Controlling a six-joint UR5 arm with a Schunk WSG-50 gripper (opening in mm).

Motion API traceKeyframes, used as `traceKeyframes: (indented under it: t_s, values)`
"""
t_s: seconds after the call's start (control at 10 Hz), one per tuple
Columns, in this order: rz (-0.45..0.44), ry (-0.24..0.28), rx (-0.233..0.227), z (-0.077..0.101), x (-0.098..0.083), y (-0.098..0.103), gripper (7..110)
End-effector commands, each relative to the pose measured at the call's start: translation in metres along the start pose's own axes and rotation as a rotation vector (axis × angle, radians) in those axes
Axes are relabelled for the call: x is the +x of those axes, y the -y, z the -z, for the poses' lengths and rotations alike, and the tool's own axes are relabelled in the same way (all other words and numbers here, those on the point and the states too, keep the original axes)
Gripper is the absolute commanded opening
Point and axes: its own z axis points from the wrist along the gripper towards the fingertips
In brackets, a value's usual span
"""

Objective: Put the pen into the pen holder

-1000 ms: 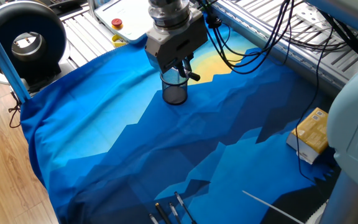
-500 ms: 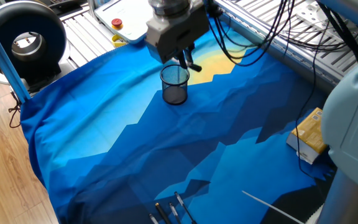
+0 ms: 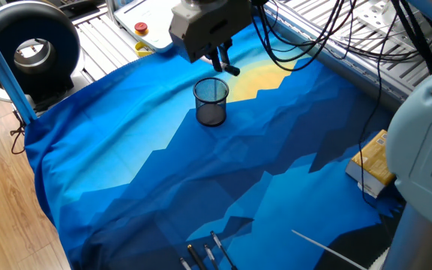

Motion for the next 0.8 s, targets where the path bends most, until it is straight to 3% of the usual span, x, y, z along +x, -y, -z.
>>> traceKeyframes:
  t_s: [0.0,0.2,0.5,0.7]
  values:
    - [-0.004,0.057,-0.027,-0.031,-0.02,-0.006,7]
    - [-0.012,0.085,-0.031,-0.051,-0.027,-0.01,7]
    - [-0.001,0.069,-0.007,-0.05,-0.023,-0.003,7]
    - [0.013,0.028,0.011,-0.051,-0.012,0.002,7]
